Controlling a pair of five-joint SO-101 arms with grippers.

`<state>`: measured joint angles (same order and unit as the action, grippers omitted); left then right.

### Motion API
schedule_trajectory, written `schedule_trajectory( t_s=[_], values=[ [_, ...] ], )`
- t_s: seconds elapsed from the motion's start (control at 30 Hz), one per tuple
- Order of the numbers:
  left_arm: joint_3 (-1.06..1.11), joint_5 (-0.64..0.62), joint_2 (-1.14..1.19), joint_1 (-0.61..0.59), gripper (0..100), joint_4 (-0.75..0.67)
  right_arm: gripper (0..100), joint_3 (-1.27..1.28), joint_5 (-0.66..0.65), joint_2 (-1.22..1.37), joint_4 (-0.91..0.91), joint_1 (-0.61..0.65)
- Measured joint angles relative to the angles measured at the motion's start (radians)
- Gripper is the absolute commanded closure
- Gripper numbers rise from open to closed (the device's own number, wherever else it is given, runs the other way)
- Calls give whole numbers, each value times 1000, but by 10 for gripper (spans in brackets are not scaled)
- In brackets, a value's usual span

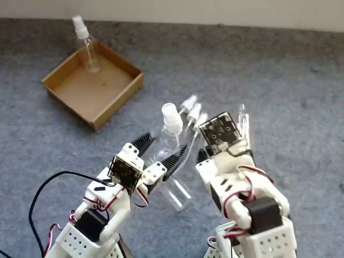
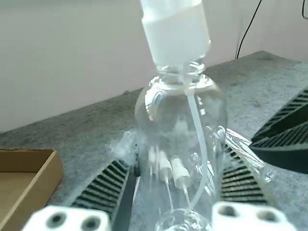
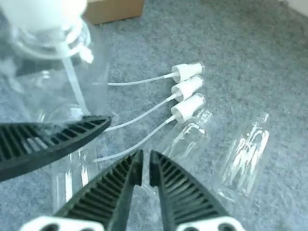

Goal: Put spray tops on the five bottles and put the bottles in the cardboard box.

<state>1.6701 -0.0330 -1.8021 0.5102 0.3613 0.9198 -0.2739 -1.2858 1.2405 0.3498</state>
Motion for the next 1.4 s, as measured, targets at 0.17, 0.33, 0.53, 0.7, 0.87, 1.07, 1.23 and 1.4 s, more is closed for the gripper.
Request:
schedule_trajectory(
  t_s=[0.17,0.33,0.53,0.7,0.87,1.07,1.23,1.4],
  values=[
    [0,0,0,-87,927,-78,988,114,0,-2,-143,0],
    [0,0,0,-187,927,-143,988,241,0,-2,-345,-2],
    [6,0,0,-213,927,-232,988,410,0,-2,-605,-2],
    [6,0,0,-221,927,-242,988,493,0,0,-686,5],
    [6,0,0,-249,927,-272,988,506,0,-2,-707,91],
    [6,0,0,-296,927,-311,988,506,0,0,-707,184],
    [6,0,0,-342,927,-321,988,506,0,0,-707,275],
    [6,0,0,-368,927,-321,988,506,0,0,-707,361]
  ],
)
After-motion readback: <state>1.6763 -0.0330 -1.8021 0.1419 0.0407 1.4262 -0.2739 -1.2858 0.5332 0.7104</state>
